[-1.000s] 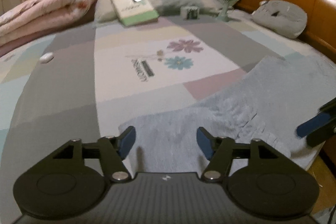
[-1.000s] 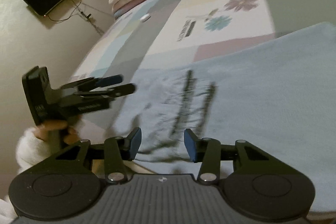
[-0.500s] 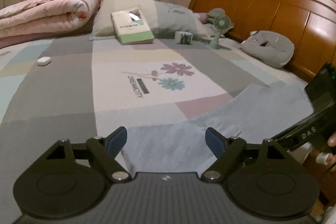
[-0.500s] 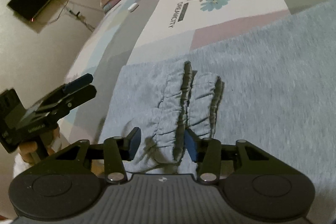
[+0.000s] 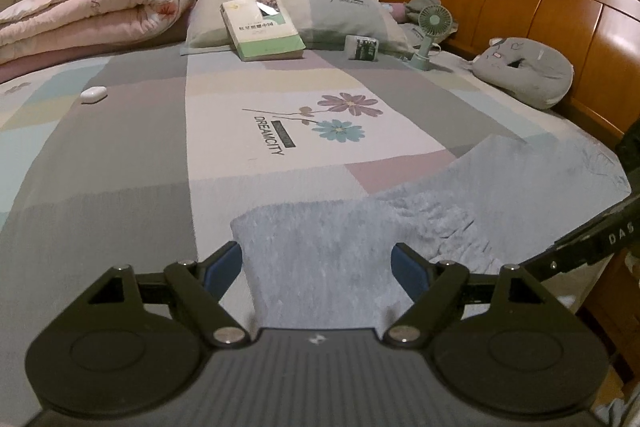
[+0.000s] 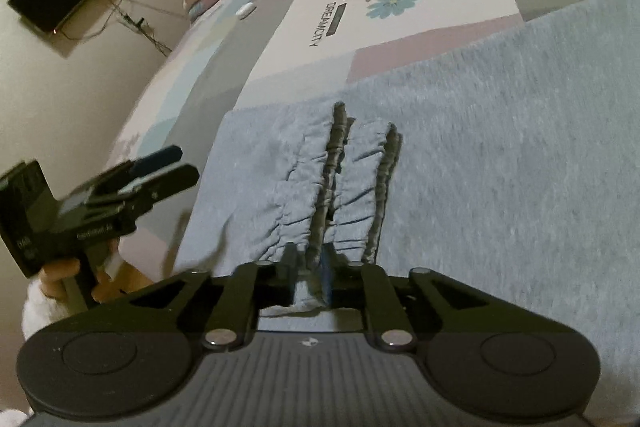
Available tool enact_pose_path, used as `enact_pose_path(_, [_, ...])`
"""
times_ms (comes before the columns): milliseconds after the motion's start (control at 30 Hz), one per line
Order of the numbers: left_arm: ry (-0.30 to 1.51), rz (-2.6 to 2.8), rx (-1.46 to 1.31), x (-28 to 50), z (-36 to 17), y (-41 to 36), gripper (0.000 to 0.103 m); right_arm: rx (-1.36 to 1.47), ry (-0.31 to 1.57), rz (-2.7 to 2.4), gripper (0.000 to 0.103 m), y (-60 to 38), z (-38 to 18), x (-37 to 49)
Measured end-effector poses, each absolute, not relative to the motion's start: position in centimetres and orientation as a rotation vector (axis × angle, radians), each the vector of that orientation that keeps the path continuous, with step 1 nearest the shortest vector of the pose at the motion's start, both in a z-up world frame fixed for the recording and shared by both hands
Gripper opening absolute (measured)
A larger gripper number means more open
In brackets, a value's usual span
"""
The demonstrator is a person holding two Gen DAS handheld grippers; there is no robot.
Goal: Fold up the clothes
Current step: 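Pinch and release the cuff folds with the right gripper to flatten them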
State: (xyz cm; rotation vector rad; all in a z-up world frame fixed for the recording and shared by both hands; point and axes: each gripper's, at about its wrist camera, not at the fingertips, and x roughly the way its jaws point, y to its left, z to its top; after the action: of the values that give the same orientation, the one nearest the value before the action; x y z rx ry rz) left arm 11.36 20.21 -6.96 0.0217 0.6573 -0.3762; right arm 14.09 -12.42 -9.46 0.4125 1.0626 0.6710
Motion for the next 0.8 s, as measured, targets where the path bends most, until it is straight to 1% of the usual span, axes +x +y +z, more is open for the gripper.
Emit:
enact_pose_path(33, [0.657,-0.376,0.021,11.3,-7.0,20.3,0.082,0.415,1.058,0.668,0.022,-12.4,-9.3,14.2])
enact_pose_path(67, [0.656,-0.375,0.020,11.2,-7.0,20.4,0.082,0.418,1.052,0.667,0.026,-12.3,-9.2,14.3])
enact_pose_path(100, [0.658,-0.373,0.017,11.2,-7.0,20.5,0.082,0.419,1.045,0.675,0.036,-12.1,-9.2,14.6])
enact_pose_path(167, [0.663,-0.370,0.015,11.3,-7.1,20.6,0.083,0.414,1.040,0.678,0.051,-11.6,-9.2,15.0])
enact_pose_path(333, [0.670,-0.370,0.018,11.3,-7.3,20.4,0.083,0.467,1.038,0.687,0.052,-11.5,-10.4,16.1])
enact_pose_path(433, [0.663,-0.377,0.016,11.2,-7.2,20.4,0.083,0.457,1.031,0.707,0.052,-11.0,-9.9,16.8])
enact_pose_path(500, [0.661,-0.371,0.015,11.2,-7.2,20.4,0.083,0.452,1.039,0.714,0.058,-10.3,-10.1,17.5])
enact_pose_path(633, [0.657,-0.362,0.005,11.2,-7.1,20.8,0.083,0.519,1.056,0.694,0.058,-9.6,-11.6,18.7])
enact_pose_path(700, [0.656,-0.357,0.005,11.2,-7.1,20.9,0.083,0.535,1.044,0.665,0.058,-9.5,-11.7,18.3])
enact_pose_path(800, [0.657,-0.350,0.002,11.2,-7.1,21.1,0.083,0.545,1.088,0.629,0.058,-9.3,-11.4,17.1])
